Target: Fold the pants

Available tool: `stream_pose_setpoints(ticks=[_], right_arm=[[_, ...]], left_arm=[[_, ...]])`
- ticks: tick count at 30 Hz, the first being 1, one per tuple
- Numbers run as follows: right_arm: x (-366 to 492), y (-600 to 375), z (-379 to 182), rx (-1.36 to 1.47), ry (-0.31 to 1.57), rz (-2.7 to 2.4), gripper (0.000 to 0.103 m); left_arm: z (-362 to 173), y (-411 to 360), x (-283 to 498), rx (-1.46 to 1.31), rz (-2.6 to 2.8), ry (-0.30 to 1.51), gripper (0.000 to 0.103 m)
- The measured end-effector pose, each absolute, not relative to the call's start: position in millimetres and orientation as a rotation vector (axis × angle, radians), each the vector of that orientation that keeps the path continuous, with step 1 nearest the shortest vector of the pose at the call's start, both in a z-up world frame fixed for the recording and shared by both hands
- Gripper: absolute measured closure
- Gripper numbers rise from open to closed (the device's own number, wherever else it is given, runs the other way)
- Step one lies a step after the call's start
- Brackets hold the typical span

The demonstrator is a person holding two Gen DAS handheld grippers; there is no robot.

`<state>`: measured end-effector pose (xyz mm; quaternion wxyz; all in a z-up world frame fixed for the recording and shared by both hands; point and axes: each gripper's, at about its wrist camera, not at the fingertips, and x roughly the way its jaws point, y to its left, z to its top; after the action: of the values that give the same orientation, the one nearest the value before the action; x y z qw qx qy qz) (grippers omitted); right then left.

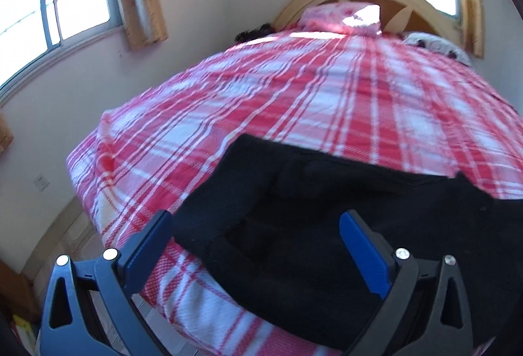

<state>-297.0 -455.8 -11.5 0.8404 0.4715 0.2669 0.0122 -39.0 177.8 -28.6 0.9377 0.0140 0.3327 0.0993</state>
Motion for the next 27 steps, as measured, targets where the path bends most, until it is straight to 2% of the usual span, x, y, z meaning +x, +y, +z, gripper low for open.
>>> stream_pose_setpoints(ticks=[2, 4, 11, 19, 21, 22, 27], right_arm=[[-289.6, -441.7, -29.6, 1.047, 0.573, 0.048, 0.064], [-281.5, -434.1, -45.7, 1.085, 0.583, 0.064, 0.059], [-266.1, -427.9, -63.6, 1.119, 0.577, 0.012, 0.059], [-256.3, -426.9, -64.1, 1.092, 0.457, -0.038, 0.060], [-252.3, -426.3, -60.5, 1.074, 0.455, -0.031, 0.089], [-251.7, -426.5, -57.6, 1.059, 0.469, -0.019, 0.099], [-267.5, -432.2, -28.4, 1.013, 0.490, 0.007, 0.099]], left_arm=[[-25.8, 165.8, -47.0, 0.038, 0.130, 0.662, 0.000], [-25.0, 151.8, -56.5, 0.042, 0.014, 0.659, 0.000], [-27.6, 104.2, -80.0, 0.074, -0.225, 0.642, 0.000], [-34.1, 77.4, -90.3, 0.121, -0.327, 0.672, 0.000], [-33.0, 77.5, -90.5, 0.131, -0.320, 0.665, 0.000], [-32.6, 78.8, -91.0, 0.128, -0.316, 0.664, 0.000], [-32.8, 81.2, -85.3, 0.108, -0.309, 0.678, 0.000]])
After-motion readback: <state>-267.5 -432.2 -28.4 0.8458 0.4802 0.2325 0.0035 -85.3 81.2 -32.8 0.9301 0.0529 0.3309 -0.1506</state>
